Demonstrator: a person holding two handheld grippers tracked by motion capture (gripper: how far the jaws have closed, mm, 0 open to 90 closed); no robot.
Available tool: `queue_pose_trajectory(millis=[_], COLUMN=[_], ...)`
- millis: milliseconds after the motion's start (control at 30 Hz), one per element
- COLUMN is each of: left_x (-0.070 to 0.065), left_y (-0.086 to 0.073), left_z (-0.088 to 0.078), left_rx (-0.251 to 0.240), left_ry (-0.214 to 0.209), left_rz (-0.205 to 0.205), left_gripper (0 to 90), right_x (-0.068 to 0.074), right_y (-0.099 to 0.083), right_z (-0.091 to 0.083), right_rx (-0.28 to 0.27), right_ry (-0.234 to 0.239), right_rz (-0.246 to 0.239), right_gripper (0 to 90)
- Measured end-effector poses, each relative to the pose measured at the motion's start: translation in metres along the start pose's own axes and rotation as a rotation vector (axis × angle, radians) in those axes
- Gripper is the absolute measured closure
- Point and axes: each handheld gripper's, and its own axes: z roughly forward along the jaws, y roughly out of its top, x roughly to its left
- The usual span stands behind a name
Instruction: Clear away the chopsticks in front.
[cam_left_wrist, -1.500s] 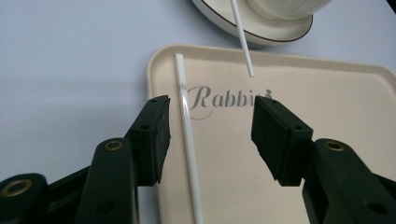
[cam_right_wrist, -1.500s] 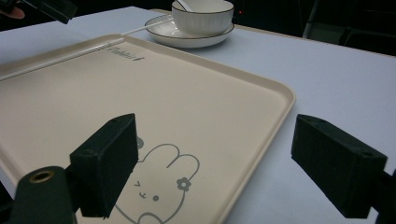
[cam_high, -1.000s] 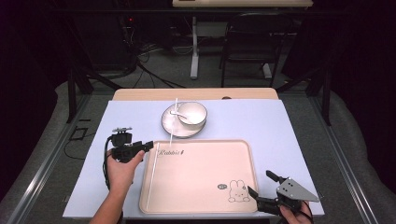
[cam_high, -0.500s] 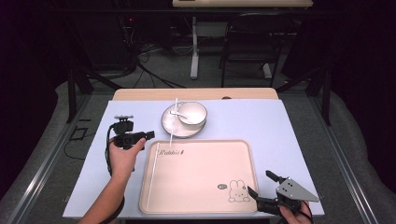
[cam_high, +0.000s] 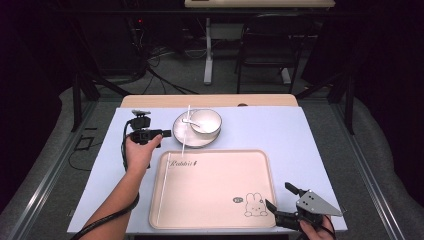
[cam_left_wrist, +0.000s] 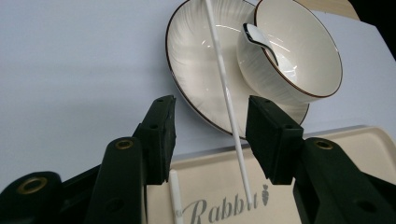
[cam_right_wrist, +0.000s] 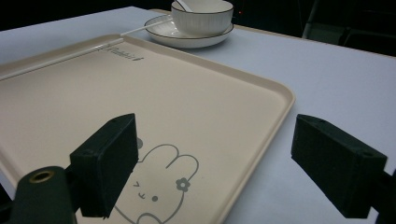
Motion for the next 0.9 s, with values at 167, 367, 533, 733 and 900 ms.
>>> queue_pose_trajectory(millis=[167, 367, 533, 733, 900], left_x=[-0.001, -0.002, -0.005, -0.011, -0.014], left_y=[0.005, 0.011, 0.015, 0.019, 0.021], left_z=[0.010, 0.019, 0.025, 0.034, 0.042], left_rx=[-0.003, -0.006, -0.003, 0.009, 0.017], left_ry=[0.012, 0.042, 0.026, 0.041, 0.046], left_rz=[0.001, 0.017, 0.017, 0.043, 0.039], left_gripper=[53.5, 54.2, 57.3, 58.2, 59.2], right_x=[0.000, 0.000, -0.001, -0.001, -0.001], right_y=[0.000, 0.000, 0.000, 0.000, 0.000], right_z=[0.000, 0.000, -0.001, -0.001, -0.001], right_rx=[-0.001, -0.002, -0.005, -0.004, -0.007], right_ry=[0.001, 0.004, 0.002, 0.002, 0.002], right_rz=[-0.001, 0.000, 0.000, 0.001, 0.004], right_gripper=[14.3, 14.3, 14.3, 14.3, 14.3])
